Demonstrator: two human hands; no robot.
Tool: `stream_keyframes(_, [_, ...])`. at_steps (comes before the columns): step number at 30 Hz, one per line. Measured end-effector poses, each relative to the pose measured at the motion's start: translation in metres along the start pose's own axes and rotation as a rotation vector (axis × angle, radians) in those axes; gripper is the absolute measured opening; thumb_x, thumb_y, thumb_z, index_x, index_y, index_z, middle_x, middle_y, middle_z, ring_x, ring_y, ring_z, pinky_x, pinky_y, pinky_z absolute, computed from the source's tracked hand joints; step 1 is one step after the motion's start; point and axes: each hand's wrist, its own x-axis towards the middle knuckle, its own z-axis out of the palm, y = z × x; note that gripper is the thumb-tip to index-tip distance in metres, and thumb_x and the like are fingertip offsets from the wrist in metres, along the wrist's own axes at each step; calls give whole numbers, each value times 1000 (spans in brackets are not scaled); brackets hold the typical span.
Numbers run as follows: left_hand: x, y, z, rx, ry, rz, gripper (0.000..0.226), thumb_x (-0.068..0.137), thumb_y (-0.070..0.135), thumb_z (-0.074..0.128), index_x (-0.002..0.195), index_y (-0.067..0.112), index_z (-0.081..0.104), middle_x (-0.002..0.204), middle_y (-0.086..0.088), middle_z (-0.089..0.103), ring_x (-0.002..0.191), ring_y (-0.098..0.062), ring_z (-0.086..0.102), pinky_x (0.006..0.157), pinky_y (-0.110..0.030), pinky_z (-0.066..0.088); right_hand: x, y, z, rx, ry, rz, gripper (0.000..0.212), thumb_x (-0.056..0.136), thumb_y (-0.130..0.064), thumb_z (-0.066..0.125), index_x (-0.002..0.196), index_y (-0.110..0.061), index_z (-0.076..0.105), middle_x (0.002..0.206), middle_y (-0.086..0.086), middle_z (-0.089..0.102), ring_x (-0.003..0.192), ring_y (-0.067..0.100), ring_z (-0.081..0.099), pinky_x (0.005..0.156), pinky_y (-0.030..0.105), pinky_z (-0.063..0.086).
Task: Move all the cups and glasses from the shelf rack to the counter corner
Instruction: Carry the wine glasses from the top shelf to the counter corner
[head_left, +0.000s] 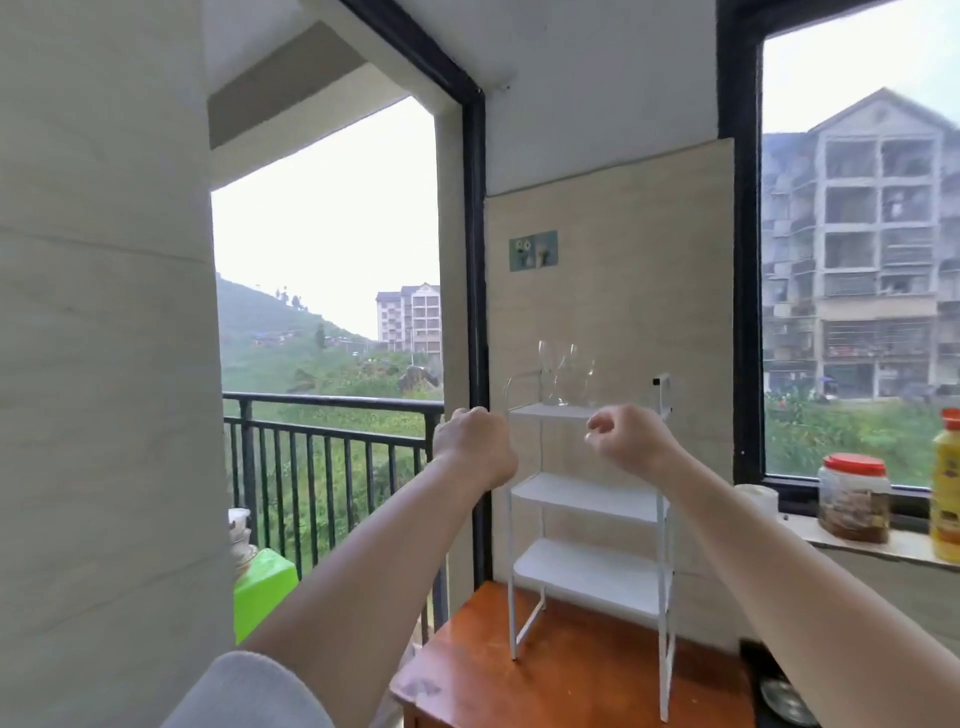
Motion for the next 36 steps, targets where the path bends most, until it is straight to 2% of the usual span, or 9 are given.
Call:
stream_keyframes(5, [66, -17, 37, -13, -41, 62, 29, 86, 10, 42, 109, 6, 59, 119, -13, 57, 112, -27, 49, 74, -30, 35, 54, 12, 31, -103, -23, 44, 32, 87, -13, 50, 116, -5, 63, 118, 14, 67, 113, 28, 59, 97, 32, 45])
stream_keyframes(8, [105, -19, 61, -22, -53, 96, 32, 86, 10, 41, 113, 7, 58, 121, -12, 56, 115, -28, 48, 83, -32, 40, 94, 32, 44, -149, 5, 73, 33, 87, -15, 50, 117, -7, 63, 119, 12, 67, 112, 27, 59, 94, 31, 47])
stream_keyframes(17, [246, -10, 106, -139, 12, 124, 32, 86, 8, 40, 111, 11, 60, 119, -10, 61, 110, -28, 54, 78, -31, 44, 230, 88, 70, -76, 124, 180, 25, 84, -10, 52, 96, 4, 69, 98, 20, 72, 96, 32, 64, 78, 31, 51])
stream_keyframes(20, [290, 2, 128, -395, -41, 85, 35, 87, 12, 43, 120, 11, 53, 121, -12, 59, 108, -29, 56, 78, -29, 46, 270, 99, 79, 37, 91, 279, 21, 84, -9, 53, 70, 4, 64, 60, 9, 59, 63, 24, 50, 50, 20, 38])
stream_keyframes(23, [330, 13, 157, -642, -134, 22, 44, 85, 15, 47, 129, 13, 44, 123, -11, 56, 94, -25, 54, 74, -25, 42, 316, 114, 96, 252, 133, 417, 40, 83, -2, 52, 46, -7, 38, 16, -3, 35, 35, 13, 40, 35, 18, 29])
stream_keyframes(25, [350, 16, 172, -698, -175, -3, 50, 86, 15, 46, 135, 14, 38, 127, -9, 53, 97, -23, 52, 74, -22, 38, 342, 125, 111, 370, 172, 488, 42, 86, 4, 47, 48, -9, 31, 25, 4, 37, 30, 11, 40, 26, 14, 27])
stream_keyframes(28, [375, 15, 196, -684, -172, 4, 52, 85, 10, 44, 137, 14, 37, 129, -8, 57, 116, -23, 54, 81, -21, 42, 375, 144, 135, 416, 259, 533, 44, 91, -1, 39, 49, -11, 30, 53, 6, 32, 47, 14, 30, 43, 19, 24])
stream_keyframes(33, [409, 22, 211, -848, -264, -17, 33, 90, 5, 40, 123, 3, 43, 129, -16, 54, 114, -26, 55, 96, -29, 45, 396, 159, 154, 465, 302, 625, 28, 82, 8, 46, 55, 0, 50, 53, 13, 44, 47, 20, 41, 39, 20, 30])
stream_keyframes(36, [425, 25, 214, -1044, -284, -50, 30, 92, 6, 40, 121, 11, 42, 103, -4, 51, 96, -16, 41, 97, -28, 42, 399, 156, 158, 535, 297, 607, 23, 77, 13, 49, 60, 1, 58, 51, 13, 50, 49, 22, 48, 47, 21, 31])
